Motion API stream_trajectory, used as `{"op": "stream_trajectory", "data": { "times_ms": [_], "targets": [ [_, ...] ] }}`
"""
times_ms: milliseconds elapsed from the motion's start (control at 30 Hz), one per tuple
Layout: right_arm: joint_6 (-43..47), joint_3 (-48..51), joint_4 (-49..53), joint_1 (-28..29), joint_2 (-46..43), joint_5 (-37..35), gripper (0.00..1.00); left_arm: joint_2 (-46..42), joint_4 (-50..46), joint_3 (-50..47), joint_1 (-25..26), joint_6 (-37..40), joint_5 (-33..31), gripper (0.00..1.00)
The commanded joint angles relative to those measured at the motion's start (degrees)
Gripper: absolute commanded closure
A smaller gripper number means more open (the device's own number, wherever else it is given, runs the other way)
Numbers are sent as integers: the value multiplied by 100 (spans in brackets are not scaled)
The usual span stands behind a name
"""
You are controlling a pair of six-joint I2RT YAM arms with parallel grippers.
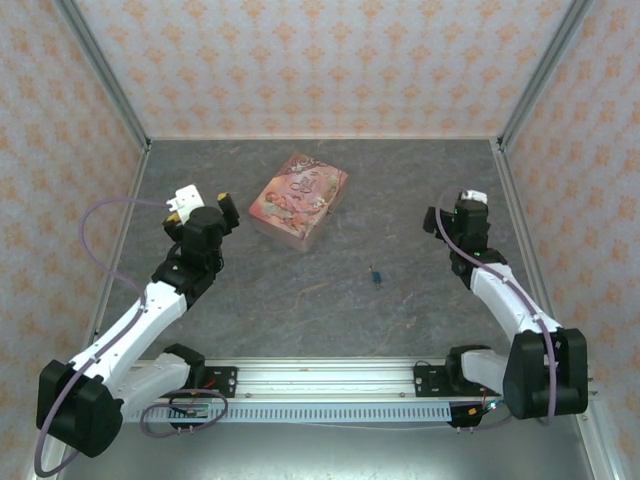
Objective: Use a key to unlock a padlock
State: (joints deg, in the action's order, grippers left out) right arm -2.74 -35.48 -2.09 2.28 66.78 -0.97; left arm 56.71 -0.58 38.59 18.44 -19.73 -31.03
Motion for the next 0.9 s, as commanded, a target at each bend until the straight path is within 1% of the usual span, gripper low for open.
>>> {"op": "stream_trajectory", "data": {
  "times_ms": [0, 100, 200, 267, 333, 367, 400, 467, 500, 667, 733, 767, 800, 867],
  "targets": [
    [27, 319, -791, -278, 289, -219, 1, 71, 42, -136, -166, 284, -596, 0],
    [98, 622, -1604, -469, 612, 17, 0, 152, 48, -325, -310, 333, -564, 0],
    [91, 808, -2407, -541, 1057, 250, 1, 191, 303, -601, -467, 346, -421, 0],
    [174, 691, -2537, -553, 1249, 448, 1, 233, 555, -822, -575, 353, -364, 0],
    [172, 746, -3055, -554, 1451, 542, 1, 324, 813, -1004, -649, 434, -360, 0],
    [186, 748, -3197, -556, 1592, 584, 1, 347, 751, -956, -718, 435, -276, 0],
    [185, 699, -3217, -570, 1719, 596, 1, 387, 844, -979, -756, 584, -193, 0],
    [399, 638, -3218, -562, 1836, 1085, 1, 511, 1269, -1107, -802, 857, -154, 0],
    [431, 678, -3344, -562, 1893, 1190, 1, 582, 1441, -1167, -829, 939, -117, 0],
    [453, 674, -3323, -562, 1887, 1245, 1, 1171, 2342, -1465, -1052, 1010, 233, 0],
    [536, 731, -3405, -560, 1874, 1435, 1, 1496, 2906, -1598, -1076, 1001, 307, 0],
    [607, 785, -3504, -561, 1865, 1578, 1, 1560, 2822, -1510, -1085, 1001, 399, 0],
    [665, 871, -3644, -557, 1839, 1704, 1, 1658, 2977, -1503, -1096, 1118, 517, 0],
    [702, 1029, -3889, -558, 1813, 1811, 1, 1780, 2993, -1400, -1088, 1285, 627, 0]
  ]
}}
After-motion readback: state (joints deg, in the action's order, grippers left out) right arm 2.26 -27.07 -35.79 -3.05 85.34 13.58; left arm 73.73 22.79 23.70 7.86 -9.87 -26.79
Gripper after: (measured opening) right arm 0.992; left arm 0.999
